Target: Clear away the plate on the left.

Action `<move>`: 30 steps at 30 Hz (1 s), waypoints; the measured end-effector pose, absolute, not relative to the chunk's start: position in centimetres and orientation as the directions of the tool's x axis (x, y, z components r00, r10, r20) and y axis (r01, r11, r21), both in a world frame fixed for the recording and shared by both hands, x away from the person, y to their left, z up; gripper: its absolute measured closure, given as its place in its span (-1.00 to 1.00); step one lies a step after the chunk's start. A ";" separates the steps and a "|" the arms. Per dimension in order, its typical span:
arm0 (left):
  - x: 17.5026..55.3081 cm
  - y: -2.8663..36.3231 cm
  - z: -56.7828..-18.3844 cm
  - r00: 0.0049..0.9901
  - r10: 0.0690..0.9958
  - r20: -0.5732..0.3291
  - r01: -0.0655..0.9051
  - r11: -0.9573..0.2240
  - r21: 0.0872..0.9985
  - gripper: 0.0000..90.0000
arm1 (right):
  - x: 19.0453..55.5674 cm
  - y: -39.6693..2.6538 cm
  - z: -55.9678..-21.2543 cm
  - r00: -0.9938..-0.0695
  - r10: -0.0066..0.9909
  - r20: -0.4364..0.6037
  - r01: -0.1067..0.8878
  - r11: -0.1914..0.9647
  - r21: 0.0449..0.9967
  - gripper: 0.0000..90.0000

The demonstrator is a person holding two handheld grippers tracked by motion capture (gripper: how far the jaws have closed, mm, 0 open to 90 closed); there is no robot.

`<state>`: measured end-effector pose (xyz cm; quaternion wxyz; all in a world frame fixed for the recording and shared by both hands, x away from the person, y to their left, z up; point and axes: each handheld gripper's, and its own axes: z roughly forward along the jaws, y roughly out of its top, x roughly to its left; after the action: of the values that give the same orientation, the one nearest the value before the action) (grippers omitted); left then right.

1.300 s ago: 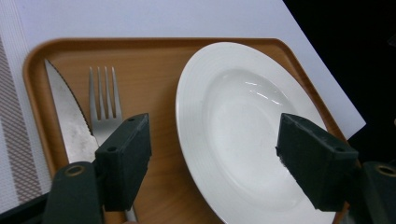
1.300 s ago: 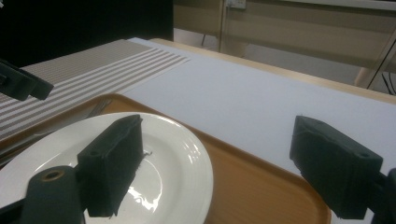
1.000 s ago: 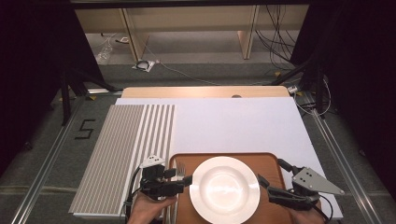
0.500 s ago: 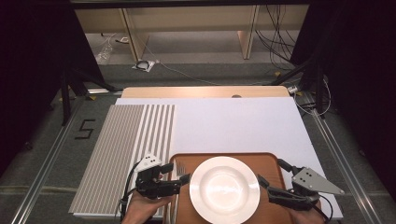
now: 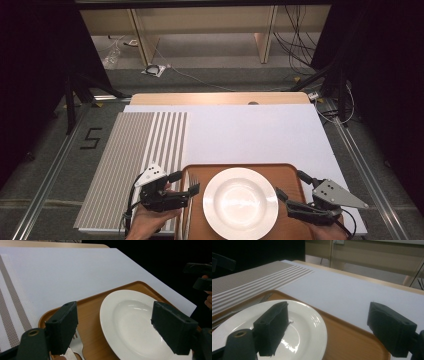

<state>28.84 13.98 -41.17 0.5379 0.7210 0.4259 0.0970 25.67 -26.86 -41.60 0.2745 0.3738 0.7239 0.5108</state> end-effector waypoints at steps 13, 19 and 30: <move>29.1 14.9 -41.2 0.631 0.719 -0.291 0.467 -0.052 0.883 -0.54 | 25.7 -26.9 -41.6 -0.569 0.822 -0.014 0.263 0.198 0.944 -0.59; 29.0 15.0 -41.2 0.640 0.715 -0.280 0.451 -0.055 0.891 -0.54 | 25.7 -26.9 -41.6 -0.568 0.823 -0.013 0.260 0.195 0.946 -0.59; 29.1 15.0 -41.3 0.643 0.712 -0.284 0.452 -0.053 0.890 -0.54 | 25.7 -26.9 -41.6 -0.569 0.822 -0.015 0.258 0.196 0.946 -0.59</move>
<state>29.08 15.04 -41.27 0.5551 0.7163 0.4063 0.1168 25.68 -26.90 -41.58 0.2751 0.3738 0.7226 0.5123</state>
